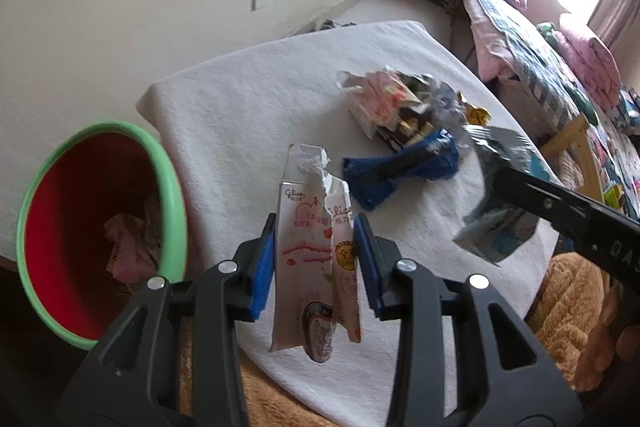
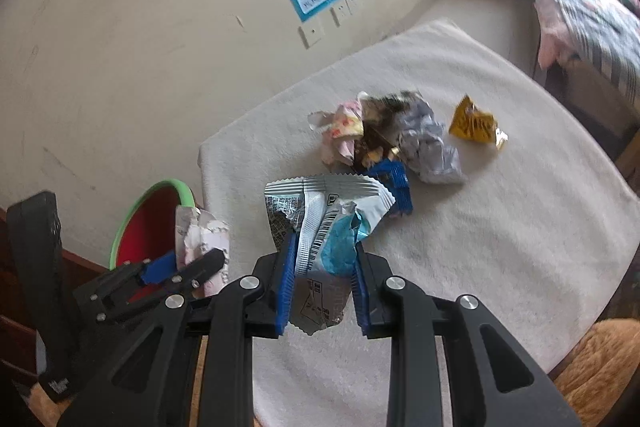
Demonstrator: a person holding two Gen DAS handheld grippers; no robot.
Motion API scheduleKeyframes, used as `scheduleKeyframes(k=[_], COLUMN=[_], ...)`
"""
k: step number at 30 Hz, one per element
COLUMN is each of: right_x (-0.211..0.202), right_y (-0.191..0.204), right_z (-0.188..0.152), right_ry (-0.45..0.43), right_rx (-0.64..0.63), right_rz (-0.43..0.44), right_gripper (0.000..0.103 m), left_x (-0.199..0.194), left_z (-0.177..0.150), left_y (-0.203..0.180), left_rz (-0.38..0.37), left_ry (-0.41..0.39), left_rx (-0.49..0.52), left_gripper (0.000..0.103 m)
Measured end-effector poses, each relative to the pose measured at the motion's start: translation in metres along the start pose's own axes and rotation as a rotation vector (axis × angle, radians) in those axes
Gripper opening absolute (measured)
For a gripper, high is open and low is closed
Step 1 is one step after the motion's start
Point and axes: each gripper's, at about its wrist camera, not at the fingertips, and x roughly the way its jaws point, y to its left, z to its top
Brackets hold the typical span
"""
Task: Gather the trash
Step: 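Carry the white carton and silver wrapper over the red bin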
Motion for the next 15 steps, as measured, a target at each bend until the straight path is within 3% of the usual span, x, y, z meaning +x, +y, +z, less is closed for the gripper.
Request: scheduleKeyframes(k=[15], right_x=[0.005], right_y=[0.007], right_z=[-0.002], right_ry=[0.018], right_rx=[-0.026], right_rz=[0.006], right_gripper=[0.025], left_x=[-0.004], left_z=[-0.007], left_y=[0.052], left_rz=[0.075], left_ry=[0.002], left_rx=[-0.101], left_gripper=[0.036])
